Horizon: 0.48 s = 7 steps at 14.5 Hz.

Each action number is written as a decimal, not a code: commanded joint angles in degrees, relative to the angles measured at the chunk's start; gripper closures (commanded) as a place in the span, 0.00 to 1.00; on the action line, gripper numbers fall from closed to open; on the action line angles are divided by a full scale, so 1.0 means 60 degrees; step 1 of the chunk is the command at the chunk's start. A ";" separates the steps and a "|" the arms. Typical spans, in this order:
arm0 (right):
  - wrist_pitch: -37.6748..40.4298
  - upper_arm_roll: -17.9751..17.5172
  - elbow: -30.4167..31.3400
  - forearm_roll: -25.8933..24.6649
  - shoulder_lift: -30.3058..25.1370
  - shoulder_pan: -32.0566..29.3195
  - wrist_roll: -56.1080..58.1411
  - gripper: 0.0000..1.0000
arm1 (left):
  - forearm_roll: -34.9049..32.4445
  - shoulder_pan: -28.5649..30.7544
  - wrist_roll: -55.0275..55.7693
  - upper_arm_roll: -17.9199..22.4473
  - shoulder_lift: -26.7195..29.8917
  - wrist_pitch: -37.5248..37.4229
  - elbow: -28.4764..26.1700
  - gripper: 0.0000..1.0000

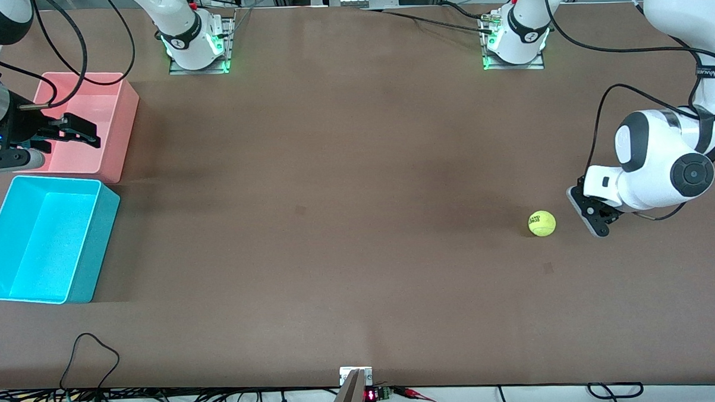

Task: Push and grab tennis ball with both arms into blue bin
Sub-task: 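Lower the left gripper behind the tennis ball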

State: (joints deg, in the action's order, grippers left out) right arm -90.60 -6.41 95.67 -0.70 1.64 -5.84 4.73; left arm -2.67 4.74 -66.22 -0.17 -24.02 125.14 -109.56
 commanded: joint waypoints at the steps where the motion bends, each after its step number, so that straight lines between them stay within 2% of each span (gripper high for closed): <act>1: -0.0120 -0.0002 0.0168 0.0130 -0.0055 -0.0008 -0.0056 0.00 | -0.0171 0.0045 -0.0665 -0.0045 0.0151 0.0500 -0.0388 1.00; 7: -0.0106 -0.0031 0.0051 0.0101 0.0632 0.0065 0.0207 0.00 | -0.0171 0.0001 -0.2085 -0.0059 -0.0170 0.1347 -0.0373 1.00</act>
State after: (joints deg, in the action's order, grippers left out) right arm -90.87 -6.51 96.26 -0.69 3.96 -5.72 4.94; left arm -2.72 4.89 -74.80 -0.26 -24.40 130.63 -111.30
